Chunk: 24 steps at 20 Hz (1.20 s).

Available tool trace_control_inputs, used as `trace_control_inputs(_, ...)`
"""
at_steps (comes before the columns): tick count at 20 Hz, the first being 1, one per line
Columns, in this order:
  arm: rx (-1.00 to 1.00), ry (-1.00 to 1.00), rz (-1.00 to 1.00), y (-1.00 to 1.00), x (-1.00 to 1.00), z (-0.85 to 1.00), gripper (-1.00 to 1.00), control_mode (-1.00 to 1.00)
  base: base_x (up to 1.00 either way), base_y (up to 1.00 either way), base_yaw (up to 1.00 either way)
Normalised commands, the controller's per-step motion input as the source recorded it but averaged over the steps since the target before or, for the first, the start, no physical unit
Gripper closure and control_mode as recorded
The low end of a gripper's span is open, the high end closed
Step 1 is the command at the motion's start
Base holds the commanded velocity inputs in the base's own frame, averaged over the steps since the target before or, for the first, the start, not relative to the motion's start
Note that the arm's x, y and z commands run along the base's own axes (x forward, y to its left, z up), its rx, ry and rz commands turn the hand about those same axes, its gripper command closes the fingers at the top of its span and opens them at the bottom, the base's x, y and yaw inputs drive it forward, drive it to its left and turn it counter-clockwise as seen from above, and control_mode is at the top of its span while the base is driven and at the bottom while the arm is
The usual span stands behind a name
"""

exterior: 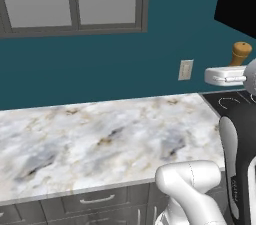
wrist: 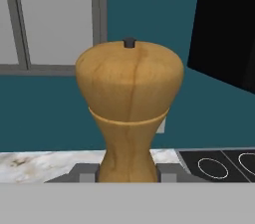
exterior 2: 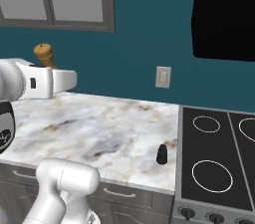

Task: Take 2 condiments from the cabinet and move them on the counter near the stove.Make sure the condiments are lined up with each other, next to each other.

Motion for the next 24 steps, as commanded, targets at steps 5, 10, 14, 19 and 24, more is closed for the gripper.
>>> trace_control_inputs(5, 0.00, 0.18, 0.16, -0.28, 0.27, -0.75, 1.00, -1.00, 0.00, 0.00, 0.00)
trace_control_inputs(10, 0.00, 0.14, 0.24, -0.45, 0.47, -0.83, 1.00, -1.00, 0.00, 0.00, 0.00)
trace_control_inputs(14, 0.00, -0.01, 0.22, -0.70, 0.25, -0.77, 1.00, -1.00, 0.00, 0.00, 0.00)
trace_control_inputs(19, 0.00, -0.05, 0.08, -0.47, 0.17, -0.87, 1.00, -1.00, 0.00, 0.00, 0.00)
trace_control_inputs(24, 0.00, 0.00, 0.03, -0.44, 0.09, -0.62, 1.00, -1.00, 0.00, 0.00, 0.00)
